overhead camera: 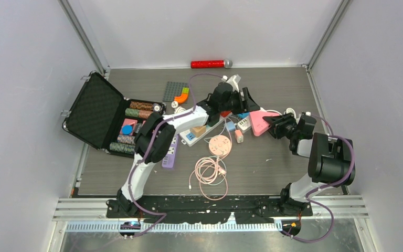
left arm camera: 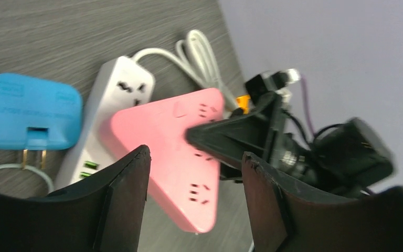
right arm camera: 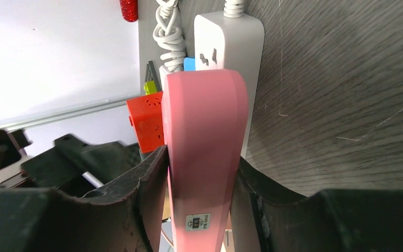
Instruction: Insert the plug
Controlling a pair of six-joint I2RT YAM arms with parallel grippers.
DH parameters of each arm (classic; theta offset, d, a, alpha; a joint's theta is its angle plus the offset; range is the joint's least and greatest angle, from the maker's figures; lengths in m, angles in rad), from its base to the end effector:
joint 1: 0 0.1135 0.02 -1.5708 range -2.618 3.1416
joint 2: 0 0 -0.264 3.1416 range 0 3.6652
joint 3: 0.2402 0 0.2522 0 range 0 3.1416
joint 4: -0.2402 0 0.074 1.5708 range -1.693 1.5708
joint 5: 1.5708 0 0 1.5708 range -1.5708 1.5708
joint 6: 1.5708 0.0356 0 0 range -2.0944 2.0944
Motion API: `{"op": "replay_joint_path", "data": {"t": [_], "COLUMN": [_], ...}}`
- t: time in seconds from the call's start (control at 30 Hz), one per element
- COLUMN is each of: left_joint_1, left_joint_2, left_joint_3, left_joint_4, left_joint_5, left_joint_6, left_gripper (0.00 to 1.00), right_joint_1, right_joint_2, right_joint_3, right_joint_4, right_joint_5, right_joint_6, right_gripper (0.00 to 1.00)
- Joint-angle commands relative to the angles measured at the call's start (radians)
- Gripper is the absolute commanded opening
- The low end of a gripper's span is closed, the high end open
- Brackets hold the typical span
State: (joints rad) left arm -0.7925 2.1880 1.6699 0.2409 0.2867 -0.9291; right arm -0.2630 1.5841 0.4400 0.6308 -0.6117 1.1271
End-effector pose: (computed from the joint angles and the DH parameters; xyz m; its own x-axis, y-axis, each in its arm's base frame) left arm 0.3574 -0.3769 0.2300 -0.8151 -0.2676 -0.5137 0.3692 0.4432 -0.8168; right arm 0.2654 -0.0503 0.1287 -0.4476 0.8862 -0.1193 0.3123 0.2799 0.9078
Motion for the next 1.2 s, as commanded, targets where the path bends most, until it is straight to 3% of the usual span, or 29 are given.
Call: {"op": "replay_joint_path", "data": {"t": [0.0,0.17,0.37,0.67,0.83,1.03,1.17], "left_joint_1": [0.002,0.007,0.007,0.004,0.001,0.001,0.001], "left_joint_2": [0.063,0.108,0.15,0.191,0.208,0.225,0.23], "left_joint_3": [0.116,0.189,0.26,0.317,0.334,0.352,0.361], "left_joint_4": [-0.203,-0.249,-0.314,-0.454,-0.503,-0.542,-0.557], "left_joint_5": [0.035,0.057,0.049,0.009,0.003,-0.022,-0.035], "left_joint_6": [0.121,0.141,0.147,0.201,0.217,0.224,0.228], "left_gripper": [0.62,0.58,0.6,0.59,0.58,0.57,0.61], "right_joint_1": [0.006,0.006,0.006,0.007,0.007,0.006,0.006], "right_joint_2": [0.02,0.02,0.028,0.029,0.035,0.042,0.052], "right_joint_3": [-0.022,-0.026,-0.017,0.013,0.029,0.042,0.051], "right_joint_4": [-0.186,-0.18,-0.191,-0.264,-0.3,-0.308,-0.303], "right_joint_5": [0.094,0.087,0.084,0.089,0.088,0.081,0.069], "right_joint_6": [-0.127,-0.131,-0.13,-0.118,-0.126,-0.142,-0.151], "right_gripper": [0.37,0.36,0.39,0.66,0.64,0.56,0.52]}}
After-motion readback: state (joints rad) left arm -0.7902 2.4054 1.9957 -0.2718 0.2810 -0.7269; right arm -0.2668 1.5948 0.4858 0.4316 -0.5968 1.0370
